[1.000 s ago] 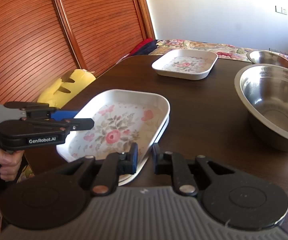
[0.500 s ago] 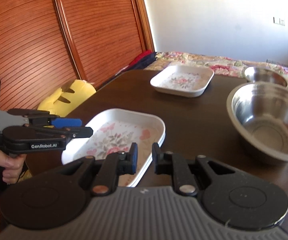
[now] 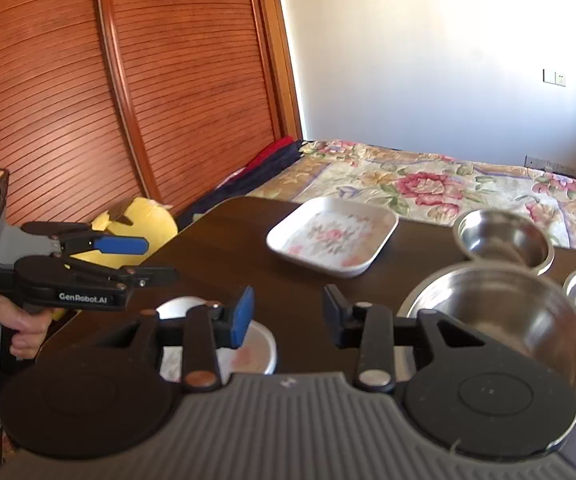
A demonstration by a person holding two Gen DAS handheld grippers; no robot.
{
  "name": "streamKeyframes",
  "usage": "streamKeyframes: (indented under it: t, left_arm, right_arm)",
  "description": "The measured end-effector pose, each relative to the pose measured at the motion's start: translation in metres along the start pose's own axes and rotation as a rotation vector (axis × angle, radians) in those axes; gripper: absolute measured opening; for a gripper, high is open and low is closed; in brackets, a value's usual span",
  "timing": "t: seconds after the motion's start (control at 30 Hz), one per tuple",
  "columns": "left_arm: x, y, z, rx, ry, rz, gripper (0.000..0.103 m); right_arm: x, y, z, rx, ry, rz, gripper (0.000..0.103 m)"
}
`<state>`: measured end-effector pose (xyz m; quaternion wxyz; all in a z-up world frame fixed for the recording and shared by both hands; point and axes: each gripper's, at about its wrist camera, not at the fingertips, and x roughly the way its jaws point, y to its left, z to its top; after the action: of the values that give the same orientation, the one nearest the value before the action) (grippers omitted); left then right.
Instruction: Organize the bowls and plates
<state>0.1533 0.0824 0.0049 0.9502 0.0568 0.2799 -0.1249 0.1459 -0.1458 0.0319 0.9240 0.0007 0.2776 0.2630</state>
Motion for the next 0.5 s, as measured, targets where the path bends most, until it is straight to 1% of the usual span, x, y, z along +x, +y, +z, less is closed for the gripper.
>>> streamKeyframes:
  t: [0.03,0.1,0.23,0.3,0.37,0.5]
  left_arm:
    - [0.005,0.003,0.003,-0.001,-0.001,-0.005,0.076]
    - [0.017,0.009,0.010,-0.002,0.008,-0.002,0.076]
    - [0.041,0.022,0.023,-0.014,0.028,-0.016,0.077]
    - [0.052,0.029,0.029,-0.023,0.038,-0.026,0.081]
    - [0.062,0.034,0.034,-0.032,0.045,-0.031,0.086]
    - [0.084,0.040,0.042,-0.040,0.062,-0.050,0.087]
  right_arm:
    - [0.002,-0.003,0.004,0.001,-0.001,0.005,0.049]
    - [0.007,-0.010,0.012,0.005,-0.001,0.021,0.053]
    - [0.022,-0.021,0.028,-0.010,0.016,0.005,0.061]
    - [0.030,-0.025,0.034,-0.012,0.030,-0.004,0.063]
    - [0.039,-0.031,0.038,-0.009,0.044,-0.006,0.064]
    - [0.061,-0.043,0.046,-0.002,0.087,-0.013,0.064]
